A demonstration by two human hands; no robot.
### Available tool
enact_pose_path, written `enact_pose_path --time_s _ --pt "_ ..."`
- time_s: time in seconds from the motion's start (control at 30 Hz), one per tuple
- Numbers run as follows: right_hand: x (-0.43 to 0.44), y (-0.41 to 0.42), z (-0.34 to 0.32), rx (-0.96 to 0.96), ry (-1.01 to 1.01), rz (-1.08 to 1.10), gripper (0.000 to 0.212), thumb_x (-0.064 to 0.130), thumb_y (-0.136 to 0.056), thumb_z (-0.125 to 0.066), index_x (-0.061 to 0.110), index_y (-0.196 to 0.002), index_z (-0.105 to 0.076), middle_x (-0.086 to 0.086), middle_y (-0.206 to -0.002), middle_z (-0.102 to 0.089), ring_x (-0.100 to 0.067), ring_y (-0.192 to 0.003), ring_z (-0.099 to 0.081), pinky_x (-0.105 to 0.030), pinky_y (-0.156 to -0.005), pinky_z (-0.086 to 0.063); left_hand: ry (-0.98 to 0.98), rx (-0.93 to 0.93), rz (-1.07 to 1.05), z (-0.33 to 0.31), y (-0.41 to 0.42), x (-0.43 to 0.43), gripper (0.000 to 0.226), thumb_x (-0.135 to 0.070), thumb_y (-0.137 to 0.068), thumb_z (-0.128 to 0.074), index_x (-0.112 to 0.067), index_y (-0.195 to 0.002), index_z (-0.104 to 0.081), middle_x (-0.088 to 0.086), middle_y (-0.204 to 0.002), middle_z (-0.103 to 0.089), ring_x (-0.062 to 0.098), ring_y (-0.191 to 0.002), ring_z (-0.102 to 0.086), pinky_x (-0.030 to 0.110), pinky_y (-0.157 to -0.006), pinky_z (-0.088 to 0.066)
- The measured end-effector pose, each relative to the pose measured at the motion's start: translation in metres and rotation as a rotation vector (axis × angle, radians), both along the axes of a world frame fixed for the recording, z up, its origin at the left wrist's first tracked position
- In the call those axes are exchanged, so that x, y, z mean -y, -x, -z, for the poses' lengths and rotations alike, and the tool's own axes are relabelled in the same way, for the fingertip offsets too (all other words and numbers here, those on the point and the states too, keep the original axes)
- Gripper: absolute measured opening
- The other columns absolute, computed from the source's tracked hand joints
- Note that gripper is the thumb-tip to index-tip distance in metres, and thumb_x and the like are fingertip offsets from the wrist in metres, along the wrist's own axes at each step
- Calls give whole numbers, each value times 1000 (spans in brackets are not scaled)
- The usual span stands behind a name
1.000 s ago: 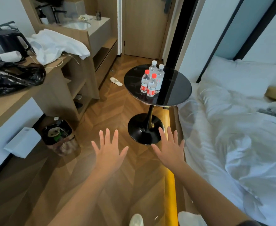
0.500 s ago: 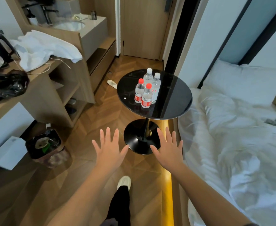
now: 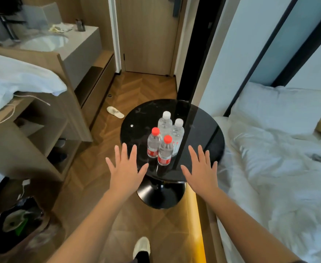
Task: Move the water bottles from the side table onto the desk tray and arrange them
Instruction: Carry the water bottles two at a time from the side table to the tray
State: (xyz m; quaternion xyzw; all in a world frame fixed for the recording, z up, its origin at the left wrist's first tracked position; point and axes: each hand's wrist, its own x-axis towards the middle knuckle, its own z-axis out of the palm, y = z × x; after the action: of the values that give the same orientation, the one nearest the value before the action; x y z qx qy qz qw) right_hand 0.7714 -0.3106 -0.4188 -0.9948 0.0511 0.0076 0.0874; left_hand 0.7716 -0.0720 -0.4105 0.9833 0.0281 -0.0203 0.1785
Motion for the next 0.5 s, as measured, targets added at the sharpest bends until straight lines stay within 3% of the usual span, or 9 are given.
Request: enact_pose_path --time_s 0.33,0.5 --pt "3 -106 -26 12 -5 -23 69 54 -99 -35 32 -156 -1 -3 -165 1 -31 -151 3 -58 -118 -9 -105 140 166 -32 -147 30 76 -59 -94 -35 -22 -155 -7 11 -162 -1 33 -148 9 61 -114 -1" --pt "1 -142 -33 -30 -54 -108 66 51 -101 -37 28 -156 -11 1 -163 -18 -24 -151 -13 -52 -118 -18 -162 136 267 -39 -195 53 75 -53 -96 -41 -20 -154 -6 10 -162 -4 31 -149 5 61 -114 -3"
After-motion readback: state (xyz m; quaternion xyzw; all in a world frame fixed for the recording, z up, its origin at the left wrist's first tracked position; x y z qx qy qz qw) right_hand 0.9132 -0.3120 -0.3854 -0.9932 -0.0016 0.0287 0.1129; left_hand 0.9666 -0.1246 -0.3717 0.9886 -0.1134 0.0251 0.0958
